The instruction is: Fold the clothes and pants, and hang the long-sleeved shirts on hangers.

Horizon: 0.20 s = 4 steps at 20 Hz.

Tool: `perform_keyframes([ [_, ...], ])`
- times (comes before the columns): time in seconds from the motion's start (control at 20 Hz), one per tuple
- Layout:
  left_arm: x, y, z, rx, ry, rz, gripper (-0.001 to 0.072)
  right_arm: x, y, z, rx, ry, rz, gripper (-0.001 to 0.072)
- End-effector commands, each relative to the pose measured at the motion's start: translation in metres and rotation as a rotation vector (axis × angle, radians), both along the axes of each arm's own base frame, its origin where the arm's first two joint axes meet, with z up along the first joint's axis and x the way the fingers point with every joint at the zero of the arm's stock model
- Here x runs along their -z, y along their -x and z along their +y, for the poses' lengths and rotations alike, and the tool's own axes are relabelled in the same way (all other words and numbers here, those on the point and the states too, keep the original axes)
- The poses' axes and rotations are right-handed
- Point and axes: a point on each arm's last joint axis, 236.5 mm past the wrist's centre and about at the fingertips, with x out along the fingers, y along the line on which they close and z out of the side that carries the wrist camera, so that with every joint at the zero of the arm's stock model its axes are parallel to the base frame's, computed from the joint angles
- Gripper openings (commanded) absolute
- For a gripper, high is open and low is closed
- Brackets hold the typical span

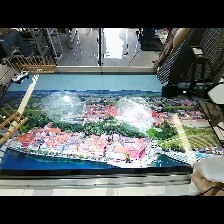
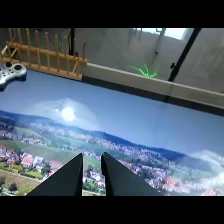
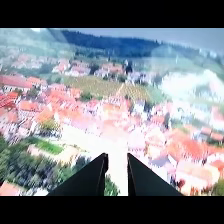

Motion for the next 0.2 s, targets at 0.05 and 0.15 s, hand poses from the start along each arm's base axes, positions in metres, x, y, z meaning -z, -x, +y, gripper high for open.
perform_keyframes([
  [0.05, -0.0148, 0.0021, 0.0045, -0.019, 0.008, -0.058, 0.0123, -0.0145, -0.0241, 0.0121, -0.015, 0.045, -0.143, 0.0175],
  [0.15, -0.0148, 0.0021, 0.0045, -0.019, 0.008, -0.058, 0.0123, -0.0151, -0.0243, 0.0121, -0.015, 0.044, -0.146, 0.0175],
])
